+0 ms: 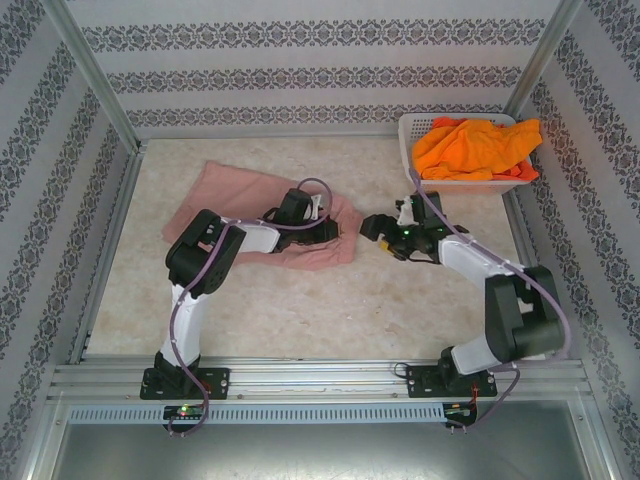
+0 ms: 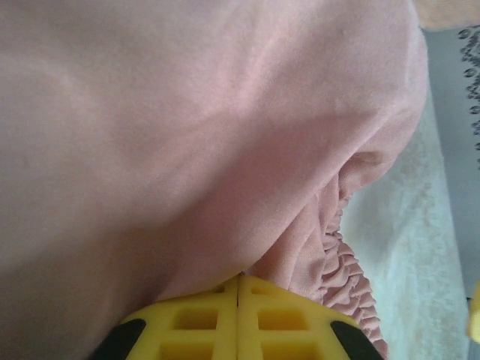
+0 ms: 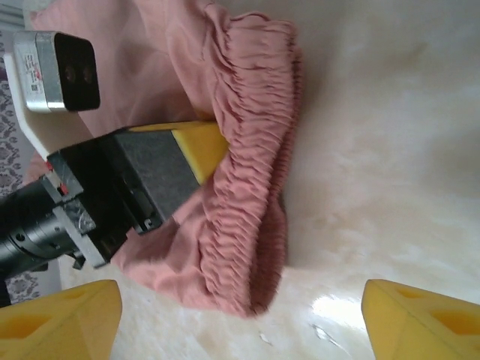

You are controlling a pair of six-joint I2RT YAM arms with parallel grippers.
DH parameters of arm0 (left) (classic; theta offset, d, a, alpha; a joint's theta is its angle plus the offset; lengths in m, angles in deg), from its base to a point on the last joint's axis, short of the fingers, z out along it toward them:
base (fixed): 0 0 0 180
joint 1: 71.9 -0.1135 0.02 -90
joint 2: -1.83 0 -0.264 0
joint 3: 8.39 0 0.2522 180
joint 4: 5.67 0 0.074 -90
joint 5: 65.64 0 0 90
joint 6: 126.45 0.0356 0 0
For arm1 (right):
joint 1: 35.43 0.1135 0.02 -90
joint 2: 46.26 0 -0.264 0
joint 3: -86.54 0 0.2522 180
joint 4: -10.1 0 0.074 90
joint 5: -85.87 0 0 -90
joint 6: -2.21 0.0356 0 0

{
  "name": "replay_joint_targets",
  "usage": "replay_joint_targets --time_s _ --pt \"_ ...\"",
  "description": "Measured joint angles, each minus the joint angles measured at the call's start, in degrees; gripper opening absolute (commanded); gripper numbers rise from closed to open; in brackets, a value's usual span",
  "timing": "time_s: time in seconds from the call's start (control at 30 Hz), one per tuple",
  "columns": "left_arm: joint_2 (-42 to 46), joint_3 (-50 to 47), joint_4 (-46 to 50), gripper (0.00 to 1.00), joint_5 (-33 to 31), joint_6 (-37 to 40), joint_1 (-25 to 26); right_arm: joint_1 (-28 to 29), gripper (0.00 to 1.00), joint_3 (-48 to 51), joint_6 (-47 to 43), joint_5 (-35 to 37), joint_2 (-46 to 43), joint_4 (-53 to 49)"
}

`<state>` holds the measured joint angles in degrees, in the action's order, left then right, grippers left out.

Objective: Fold and stack the shorts

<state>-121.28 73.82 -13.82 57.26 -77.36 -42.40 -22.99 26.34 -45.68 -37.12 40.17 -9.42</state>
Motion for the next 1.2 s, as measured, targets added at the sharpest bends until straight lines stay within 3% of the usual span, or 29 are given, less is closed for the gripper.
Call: replay_joint_targets --time_s 0.27,0.43,1.2 --pt "1.4 -7.9 -11.5 0.02 2.5 -5.3 -0.5 3.6 0.74 -1.2 11.7 -0.6 10.1 10.4" --pt "1.6 -9.4 -13.7 0.02 2.9 -6.5 -0.7 5.4 0.72 -1.8 15.8 -0.3 14.0 13.2" --pt "1.7 -9.8 -14.6 0.02 2.9 -7.2 -0.7 9.6 0.72 -3.8 17.8 5.6 14.5 10.0"
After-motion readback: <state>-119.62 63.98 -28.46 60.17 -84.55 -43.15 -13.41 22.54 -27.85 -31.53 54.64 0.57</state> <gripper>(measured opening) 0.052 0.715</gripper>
